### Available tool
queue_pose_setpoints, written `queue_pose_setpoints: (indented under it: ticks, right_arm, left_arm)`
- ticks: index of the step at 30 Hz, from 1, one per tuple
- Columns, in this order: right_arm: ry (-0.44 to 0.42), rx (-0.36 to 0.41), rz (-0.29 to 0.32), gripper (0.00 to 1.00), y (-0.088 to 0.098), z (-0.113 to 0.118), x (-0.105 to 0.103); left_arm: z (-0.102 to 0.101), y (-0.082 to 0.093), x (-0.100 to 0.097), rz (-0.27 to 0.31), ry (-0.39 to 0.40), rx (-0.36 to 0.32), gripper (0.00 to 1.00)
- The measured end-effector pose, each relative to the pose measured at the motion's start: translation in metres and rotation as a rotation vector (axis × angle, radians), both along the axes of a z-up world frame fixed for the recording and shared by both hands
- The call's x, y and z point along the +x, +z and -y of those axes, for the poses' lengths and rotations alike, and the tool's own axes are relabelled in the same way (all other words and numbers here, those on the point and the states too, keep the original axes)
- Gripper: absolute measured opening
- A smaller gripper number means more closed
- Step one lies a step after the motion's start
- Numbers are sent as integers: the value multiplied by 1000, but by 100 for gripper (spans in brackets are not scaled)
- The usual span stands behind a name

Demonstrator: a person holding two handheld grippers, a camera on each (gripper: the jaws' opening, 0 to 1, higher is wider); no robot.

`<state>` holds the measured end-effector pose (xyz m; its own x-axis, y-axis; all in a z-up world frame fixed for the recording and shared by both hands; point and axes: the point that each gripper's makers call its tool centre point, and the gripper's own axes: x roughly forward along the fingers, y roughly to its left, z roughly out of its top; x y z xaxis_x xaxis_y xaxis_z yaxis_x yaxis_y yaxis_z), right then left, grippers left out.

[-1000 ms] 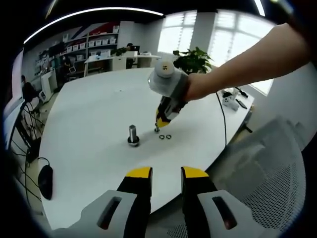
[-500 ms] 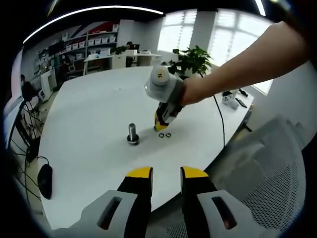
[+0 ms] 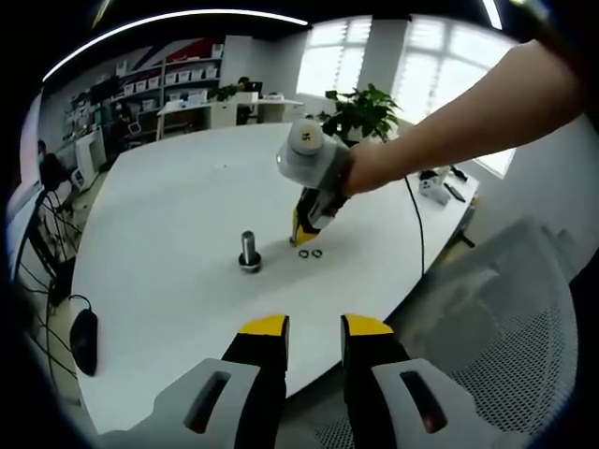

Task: Place the washer onto the threaded stud by aligning its center hole with the stud, sliding it down to the base, and recovering from edge contact or off-axis alignment until the washer reaches the visible bottom stop.

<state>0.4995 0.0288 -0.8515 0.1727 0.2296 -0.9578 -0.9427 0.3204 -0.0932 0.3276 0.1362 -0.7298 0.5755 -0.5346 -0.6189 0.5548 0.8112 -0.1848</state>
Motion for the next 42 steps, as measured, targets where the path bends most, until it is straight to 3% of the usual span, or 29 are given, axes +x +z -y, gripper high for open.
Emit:
queue_pose_setpoints:
  ticks: [11,20,25,42]
  right_arm:
    - [-23,0,9,17,10,14,-9]
    - [-10,-10,-29,18,0,12,-27]
    - [28,-58,-60,18,-13,15,-38]
    - [-14,-52,-111,18,-17,20,-38]
  left_arm:
    - [1,2,0,7,-7,0,20]
    - [1,2,-1,11,-6,3,20]
    - [0,2,0,16,-2,1,20]
    - [0,2,1,15,-1,5,20]
